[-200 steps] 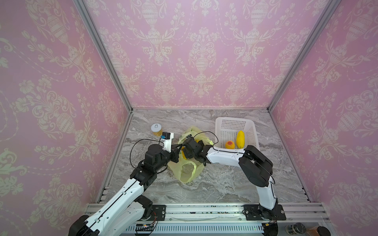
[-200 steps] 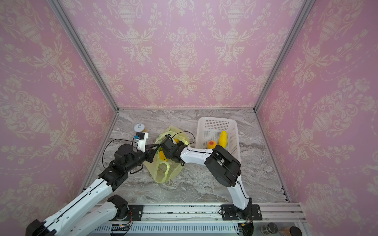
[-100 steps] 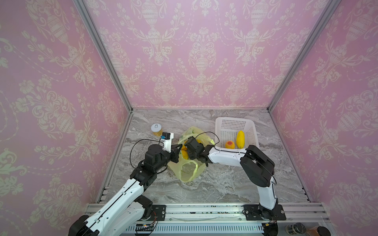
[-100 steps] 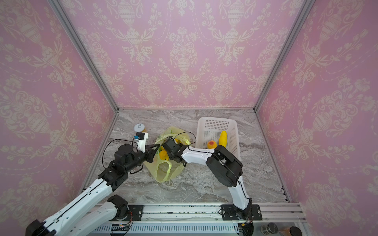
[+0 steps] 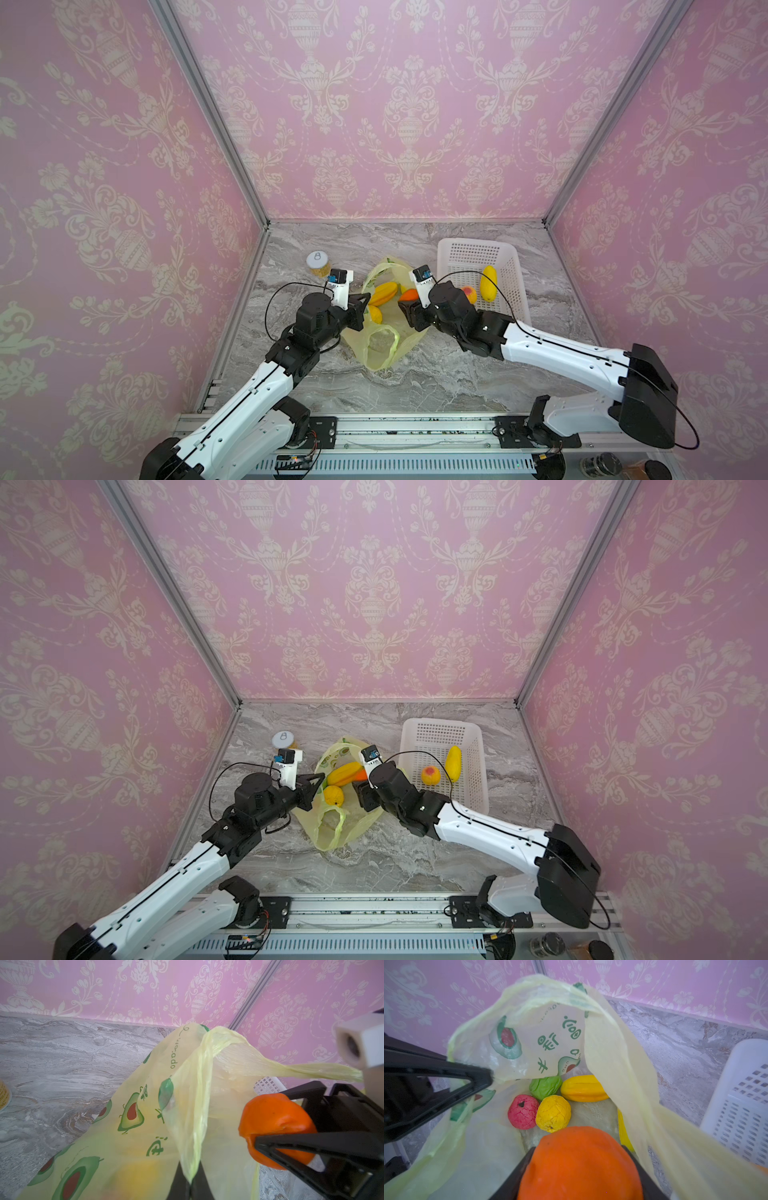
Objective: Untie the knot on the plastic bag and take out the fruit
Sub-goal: 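Lift the orange fruit out with the right gripper and carry it over the basket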
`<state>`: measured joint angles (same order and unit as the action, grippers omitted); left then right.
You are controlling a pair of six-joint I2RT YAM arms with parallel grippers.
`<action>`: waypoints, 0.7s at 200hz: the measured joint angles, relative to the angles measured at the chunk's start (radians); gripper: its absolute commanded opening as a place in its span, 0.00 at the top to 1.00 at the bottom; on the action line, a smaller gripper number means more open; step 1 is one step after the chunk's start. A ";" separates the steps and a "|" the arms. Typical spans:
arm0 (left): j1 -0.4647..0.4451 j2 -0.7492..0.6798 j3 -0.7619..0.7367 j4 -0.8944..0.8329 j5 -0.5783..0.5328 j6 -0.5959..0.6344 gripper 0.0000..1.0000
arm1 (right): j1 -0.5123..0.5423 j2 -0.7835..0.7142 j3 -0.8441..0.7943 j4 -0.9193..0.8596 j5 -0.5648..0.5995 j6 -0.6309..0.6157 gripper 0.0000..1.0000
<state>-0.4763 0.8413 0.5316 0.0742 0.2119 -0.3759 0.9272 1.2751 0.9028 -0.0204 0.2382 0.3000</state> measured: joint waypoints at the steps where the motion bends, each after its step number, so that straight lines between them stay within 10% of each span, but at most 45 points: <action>1: 0.000 0.000 0.000 0.000 0.000 0.000 0.98 | 0.000 -0.006 -0.003 0.002 0.000 -0.001 0.70; 67: 0.000 0.000 0.000 0.000 0.000 0.000 0.98 | -0.027 -0.413 -0.199 0.046 0.116 -0.046 0.75; 140: 0.000 0.000 0.000 0.000 0.000 0.000 0.98 | -0.380 -0.486 -0.276 -0.037 0.230 0.054 0.75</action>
<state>-0.4763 0.8413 0.5316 0.0746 0.2119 -0.3759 0.5476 0.7891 0.6266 -0.0574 0.4686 0.3542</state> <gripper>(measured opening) 0.041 0.596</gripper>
